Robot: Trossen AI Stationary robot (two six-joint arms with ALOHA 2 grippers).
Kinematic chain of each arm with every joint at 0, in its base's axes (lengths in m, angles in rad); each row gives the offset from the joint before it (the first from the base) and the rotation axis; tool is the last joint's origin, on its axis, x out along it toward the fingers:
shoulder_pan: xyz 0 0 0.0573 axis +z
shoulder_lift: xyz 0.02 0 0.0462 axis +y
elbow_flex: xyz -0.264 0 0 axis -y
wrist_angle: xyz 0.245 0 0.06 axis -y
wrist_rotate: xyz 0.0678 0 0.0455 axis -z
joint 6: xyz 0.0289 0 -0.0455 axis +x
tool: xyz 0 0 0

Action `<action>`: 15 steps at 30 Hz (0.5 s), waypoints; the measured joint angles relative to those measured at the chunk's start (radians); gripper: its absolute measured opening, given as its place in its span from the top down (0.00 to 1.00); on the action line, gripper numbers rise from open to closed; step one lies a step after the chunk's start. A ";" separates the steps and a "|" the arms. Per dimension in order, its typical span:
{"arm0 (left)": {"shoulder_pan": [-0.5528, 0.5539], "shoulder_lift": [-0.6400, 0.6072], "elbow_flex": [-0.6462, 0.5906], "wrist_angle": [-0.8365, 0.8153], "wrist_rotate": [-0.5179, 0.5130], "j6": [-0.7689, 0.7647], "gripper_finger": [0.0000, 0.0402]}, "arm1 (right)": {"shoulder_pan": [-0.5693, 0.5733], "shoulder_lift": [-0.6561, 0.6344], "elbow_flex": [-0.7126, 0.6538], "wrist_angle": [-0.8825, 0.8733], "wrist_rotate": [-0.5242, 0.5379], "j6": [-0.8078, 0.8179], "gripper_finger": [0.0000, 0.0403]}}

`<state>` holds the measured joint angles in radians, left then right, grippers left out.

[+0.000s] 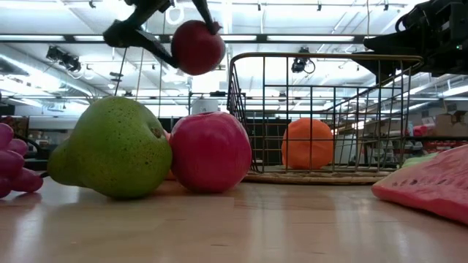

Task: Build produce basket
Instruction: Put the pomegranate into the wire basket

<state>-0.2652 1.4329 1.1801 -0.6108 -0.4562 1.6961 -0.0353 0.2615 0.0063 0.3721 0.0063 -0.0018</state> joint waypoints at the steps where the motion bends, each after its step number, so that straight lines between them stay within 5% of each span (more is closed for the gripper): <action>1: 0.000 0.000 0.000 0.006 0.001 0.044 0.08 | 0.000 0.000 0.000 0.000 0.000 0.000 0.43; 9: 0.000 0.000 0.000 0.077 0.002 0.364 0.08 | 0.000 0.000 0.000 0.000 0.000 0.000 0.43; 15: 0.006 0.000 0.000 0.168 0.001 0.409 0.08 | 0.000 0.000 0.000 0.000 0.000 0.000 0.43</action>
<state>-0.2588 1.4330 1.1801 -0.4432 -0.4551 2.1053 -0.0350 0.2615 0.0066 0.3721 0.0063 -0.0019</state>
